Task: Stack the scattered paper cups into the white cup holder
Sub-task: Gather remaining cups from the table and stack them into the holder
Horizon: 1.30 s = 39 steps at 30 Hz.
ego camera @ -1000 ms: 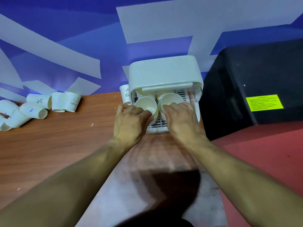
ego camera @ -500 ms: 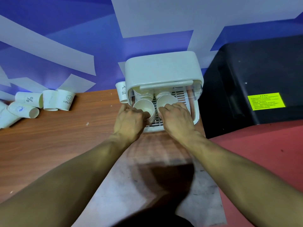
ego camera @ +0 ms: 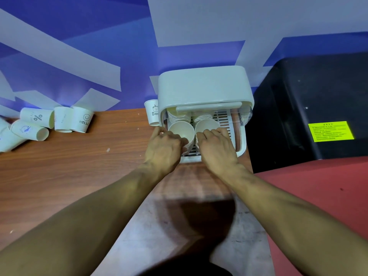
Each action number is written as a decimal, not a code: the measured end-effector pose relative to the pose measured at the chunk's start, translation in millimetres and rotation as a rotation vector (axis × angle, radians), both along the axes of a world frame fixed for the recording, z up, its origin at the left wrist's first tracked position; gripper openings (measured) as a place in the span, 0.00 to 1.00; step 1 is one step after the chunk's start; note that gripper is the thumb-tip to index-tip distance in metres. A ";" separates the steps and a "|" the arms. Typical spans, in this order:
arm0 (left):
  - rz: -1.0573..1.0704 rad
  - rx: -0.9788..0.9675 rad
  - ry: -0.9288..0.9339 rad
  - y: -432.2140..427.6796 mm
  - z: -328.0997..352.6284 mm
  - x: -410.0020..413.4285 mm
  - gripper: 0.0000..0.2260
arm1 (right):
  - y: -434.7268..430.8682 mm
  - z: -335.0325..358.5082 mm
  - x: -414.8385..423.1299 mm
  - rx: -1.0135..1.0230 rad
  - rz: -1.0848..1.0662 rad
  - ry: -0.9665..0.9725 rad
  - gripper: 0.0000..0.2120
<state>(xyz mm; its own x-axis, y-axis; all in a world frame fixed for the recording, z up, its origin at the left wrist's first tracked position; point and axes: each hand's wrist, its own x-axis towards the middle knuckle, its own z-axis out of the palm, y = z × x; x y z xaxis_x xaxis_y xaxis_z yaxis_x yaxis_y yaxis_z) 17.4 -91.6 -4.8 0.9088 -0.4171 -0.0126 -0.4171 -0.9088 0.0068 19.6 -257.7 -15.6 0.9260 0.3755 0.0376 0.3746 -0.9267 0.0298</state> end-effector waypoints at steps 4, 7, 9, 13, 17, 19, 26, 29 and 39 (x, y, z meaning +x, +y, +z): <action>-0.024 -0.033 -0.062 -1.1 -3.8 -1.8 0.09 | 1.2 -2.6 -5.1 0.024 -0.020 -0.031 0.08; -0.013 -0.052 -0.082 -2.2 -4.3 -4.3 0.11 | 3.0 -2.1 -10.2 0.051 -0.006 -0.046 0.08; -0.005 -0.052 -0.077 -2.9 -3.3 -4.7 0.14 | 3.1 -1.6 -12.4 0.057 -0.004 -0.055 0.10; -0.006 -0.058 0.016 -2.1 0.0 -1.4 0.09 | 4.1 -4.7 -14.6 0.093 -0.023 -0.065 0.13; 0.030 -0.032 0.074 -3.9 3.7 2.6 0.10 | 5.2 -5.5 -16.2 0.087 -0.045 -0.053 0.11; 0.045 0.000 0.097 -6.1 5.7 3.4 0.08 | 4.2 -3.6 -13.6 0.081 -0.054 -0.014 0.07; 0.068 0.039 0.069 -6.7 9.9 -7.8 0.09 | 10.2 14.6 -13.9 0.132 -0.073 0.040 0.12; 0.094 -0.019 0.032 -4.7 16.1 -12.6 0.08 | 17.5 25.0 -15.1 0.167 -0.085 -0.007 0.11; 0.189 -0.269 -0.050 43.3 44.2 -29.1 0.09 | 71.4 57.8 -15.6 0.188 0.052 -0.068 0.08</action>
